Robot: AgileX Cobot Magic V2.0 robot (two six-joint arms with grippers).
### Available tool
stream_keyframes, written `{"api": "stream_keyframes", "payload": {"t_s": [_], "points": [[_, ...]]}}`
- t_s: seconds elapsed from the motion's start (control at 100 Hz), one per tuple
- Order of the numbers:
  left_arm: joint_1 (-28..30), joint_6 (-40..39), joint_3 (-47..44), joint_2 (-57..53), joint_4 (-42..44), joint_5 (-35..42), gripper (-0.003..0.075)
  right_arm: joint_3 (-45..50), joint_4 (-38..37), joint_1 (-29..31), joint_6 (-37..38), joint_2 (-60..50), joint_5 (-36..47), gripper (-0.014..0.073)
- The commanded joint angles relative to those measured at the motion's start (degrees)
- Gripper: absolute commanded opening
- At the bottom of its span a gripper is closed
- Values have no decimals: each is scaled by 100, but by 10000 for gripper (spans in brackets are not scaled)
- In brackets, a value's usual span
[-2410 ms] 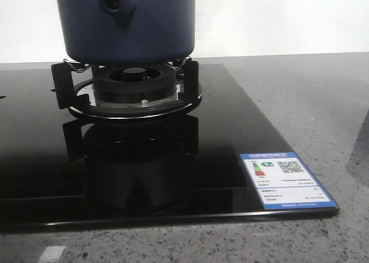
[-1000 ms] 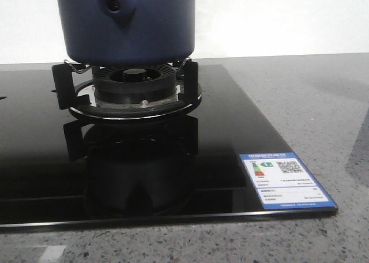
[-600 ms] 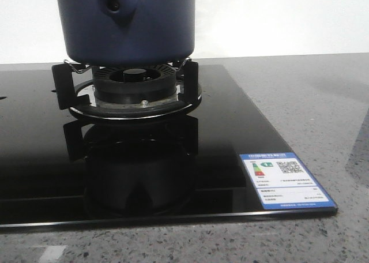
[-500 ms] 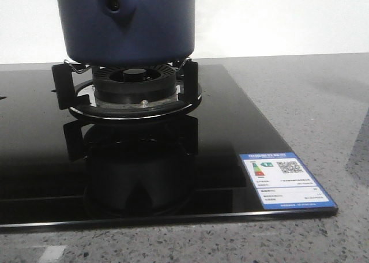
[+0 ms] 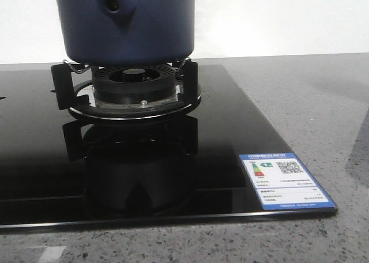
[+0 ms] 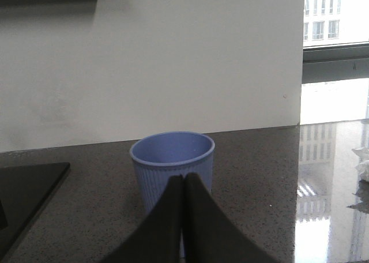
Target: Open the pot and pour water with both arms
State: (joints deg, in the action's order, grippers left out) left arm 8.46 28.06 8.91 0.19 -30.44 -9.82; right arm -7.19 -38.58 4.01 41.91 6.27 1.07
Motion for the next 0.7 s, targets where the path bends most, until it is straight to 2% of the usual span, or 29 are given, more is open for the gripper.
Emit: {"api": "stream_keyframes", "payload": {"t_s": [0.0, 0.08, 0.23, 0.34, 0.37, 0.47, 0.69], "points": [[0, -1862, -16, 58, 1703, 279, -20, -131, -61, -16, -7, 66, 325, -50], [-12, -2298, -269, -64, 2165, 339, -20, -131, -61, -16, -7, 66, 325, -50], [-211, -2309, -585, -212, 2250, 574, -20, -131, -61, -16, -7, 66, 325, -50], [-478, -2357, -997, -212, 2292, 1286, -20, -131, -61, -16, -7, 66, 325, -50], [-601, -2357, -947, -212, 2348, 982, -20, -131, -61, -16, -7, 66, 325, -50], [-889, -2357, -959, -212, 2417, 940, -20, -131, -61, -16, -7, 66, 352, -50], [-940, -2357, -948, -212, 2297, 863, -20, -131, -61, -16, -7, 66, 352, -50]]}}
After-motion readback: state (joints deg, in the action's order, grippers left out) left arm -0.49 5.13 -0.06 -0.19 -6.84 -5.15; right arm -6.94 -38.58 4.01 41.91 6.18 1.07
